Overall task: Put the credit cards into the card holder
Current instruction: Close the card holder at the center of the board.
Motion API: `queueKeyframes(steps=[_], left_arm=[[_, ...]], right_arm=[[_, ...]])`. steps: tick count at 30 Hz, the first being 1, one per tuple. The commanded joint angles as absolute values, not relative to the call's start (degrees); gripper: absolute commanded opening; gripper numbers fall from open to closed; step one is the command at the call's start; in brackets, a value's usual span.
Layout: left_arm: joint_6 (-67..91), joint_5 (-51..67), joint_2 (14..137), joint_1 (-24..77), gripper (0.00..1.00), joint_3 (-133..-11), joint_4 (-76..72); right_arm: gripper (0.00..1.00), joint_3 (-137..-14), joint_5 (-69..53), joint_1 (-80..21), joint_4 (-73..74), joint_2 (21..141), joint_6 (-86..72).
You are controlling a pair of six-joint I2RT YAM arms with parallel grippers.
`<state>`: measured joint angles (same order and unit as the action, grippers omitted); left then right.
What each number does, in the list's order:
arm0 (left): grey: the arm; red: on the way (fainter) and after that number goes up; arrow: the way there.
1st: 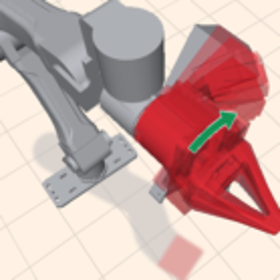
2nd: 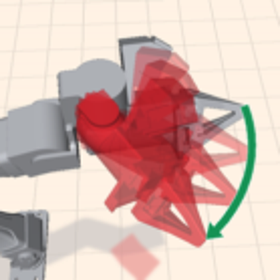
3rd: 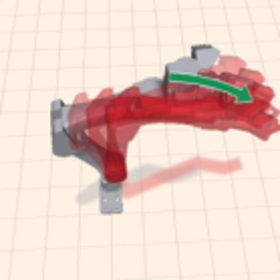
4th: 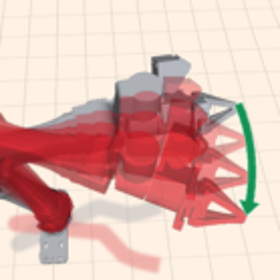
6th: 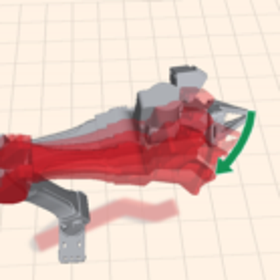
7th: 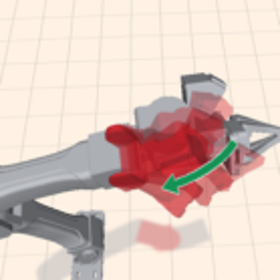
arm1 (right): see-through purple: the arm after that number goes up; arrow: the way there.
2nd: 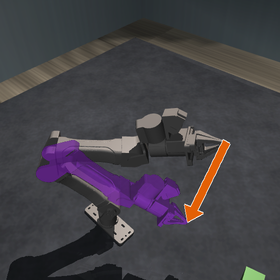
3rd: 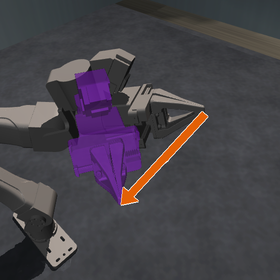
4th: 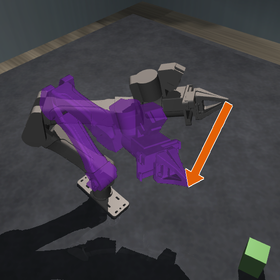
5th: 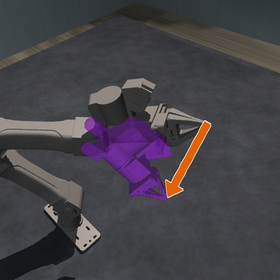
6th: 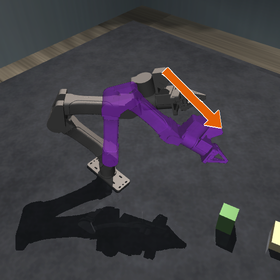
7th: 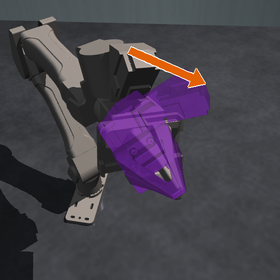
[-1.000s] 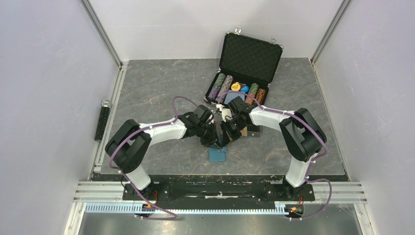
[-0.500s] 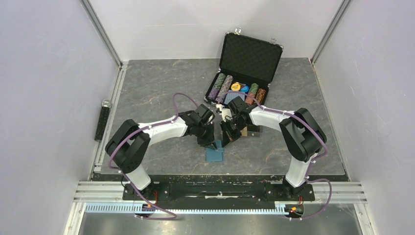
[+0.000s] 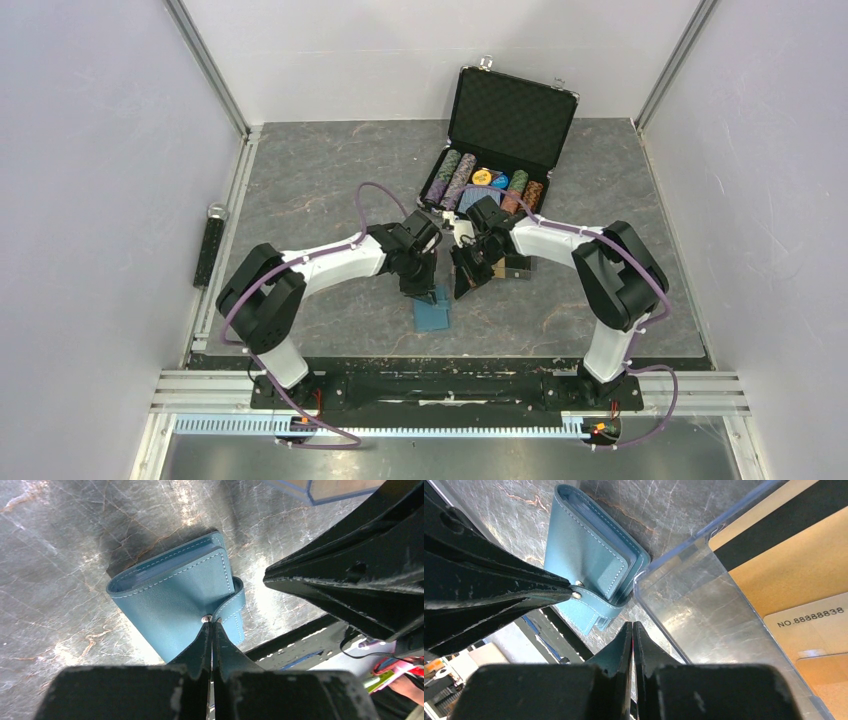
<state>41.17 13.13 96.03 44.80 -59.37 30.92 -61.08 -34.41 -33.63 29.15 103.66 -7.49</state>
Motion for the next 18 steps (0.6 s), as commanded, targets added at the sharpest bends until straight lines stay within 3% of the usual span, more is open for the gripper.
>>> queueKeyframes(steps=[1,18], left_arm=[[37.29,9.36,96.97,46.07,0.02,-62.15,34.11],[36.51,6.12,98.55,47.81,0.02,-63.37,36.56]], right_arm=[[0.04,-63.21,-33.40,-33.21,27.27,101.22,-8.55],[0.00,-61.61,-42.02,-35.13,16.90,103.73,-16.59]])
